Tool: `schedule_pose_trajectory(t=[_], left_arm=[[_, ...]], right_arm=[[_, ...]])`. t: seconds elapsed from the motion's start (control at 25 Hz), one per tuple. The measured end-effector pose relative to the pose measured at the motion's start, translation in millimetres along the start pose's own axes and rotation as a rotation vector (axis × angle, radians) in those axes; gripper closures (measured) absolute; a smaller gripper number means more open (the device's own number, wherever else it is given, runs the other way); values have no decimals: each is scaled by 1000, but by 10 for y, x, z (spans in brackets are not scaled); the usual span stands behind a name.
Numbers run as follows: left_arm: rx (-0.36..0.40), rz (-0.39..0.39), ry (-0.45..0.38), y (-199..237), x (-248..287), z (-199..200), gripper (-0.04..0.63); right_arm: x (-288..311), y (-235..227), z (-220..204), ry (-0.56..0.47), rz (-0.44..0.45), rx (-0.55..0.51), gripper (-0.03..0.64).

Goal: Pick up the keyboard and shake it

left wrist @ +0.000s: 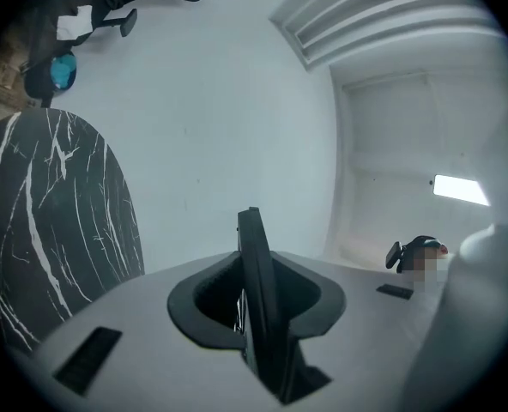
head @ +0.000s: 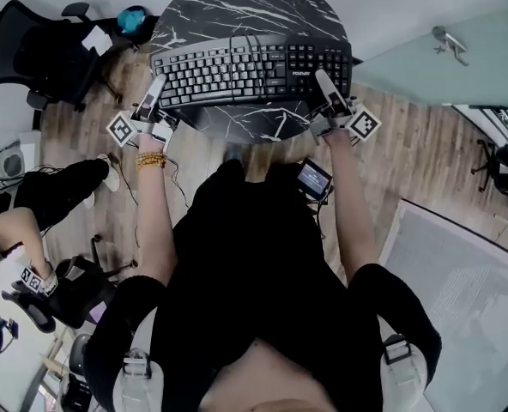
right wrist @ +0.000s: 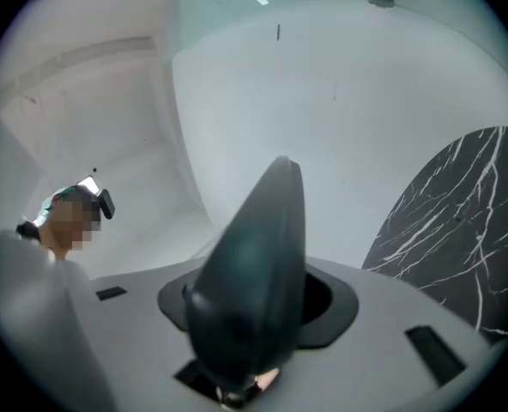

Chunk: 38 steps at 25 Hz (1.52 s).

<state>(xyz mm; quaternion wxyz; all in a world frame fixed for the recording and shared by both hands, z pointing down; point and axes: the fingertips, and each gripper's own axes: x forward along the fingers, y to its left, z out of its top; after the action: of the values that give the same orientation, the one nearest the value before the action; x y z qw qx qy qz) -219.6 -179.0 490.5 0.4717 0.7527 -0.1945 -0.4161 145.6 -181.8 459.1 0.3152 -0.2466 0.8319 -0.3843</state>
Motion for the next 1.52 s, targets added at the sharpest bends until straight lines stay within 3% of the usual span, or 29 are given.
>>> schedule_pose_trajectory(t=[0.12,0.32,0.44,0.56,0.68,0.76,0.92,1.08,1.24,1.52], left_arm=[[19,-19,-7,-82,65,115,503],[21,-51,71,-269,150,152,503],[22,-61,153,-285,181,87,502],[15,-27,280,-186,190,-38,502],[14,-8,362,-140,159,-73,502],[12,-14,362,-179,142,-85,503],[-21,-35,335,-185,130,-100,503],[-49,-67,374,-163,115,-88,502],[-10,-46,380,-108,97,-83,502],[-15,67,444,10,33,-115,502]], right_arm=[[-56,53,-58,120,72,18,423],[-207,107,-231,247,78,17,445],[-236,39,-200,254,44,26,503],[-267,-94,-138,287,-1,67,502],[-246,-105,-158,388,-27,-5,480],[-268,-91,-165,426,-30,-40,472],[-309,46,-115,413,60,17,444],[-228,46,-25,411,159,87,425],[-244,-183,-43,465,58,28,494],[-230,-371,-34,508,-49,3,494]])
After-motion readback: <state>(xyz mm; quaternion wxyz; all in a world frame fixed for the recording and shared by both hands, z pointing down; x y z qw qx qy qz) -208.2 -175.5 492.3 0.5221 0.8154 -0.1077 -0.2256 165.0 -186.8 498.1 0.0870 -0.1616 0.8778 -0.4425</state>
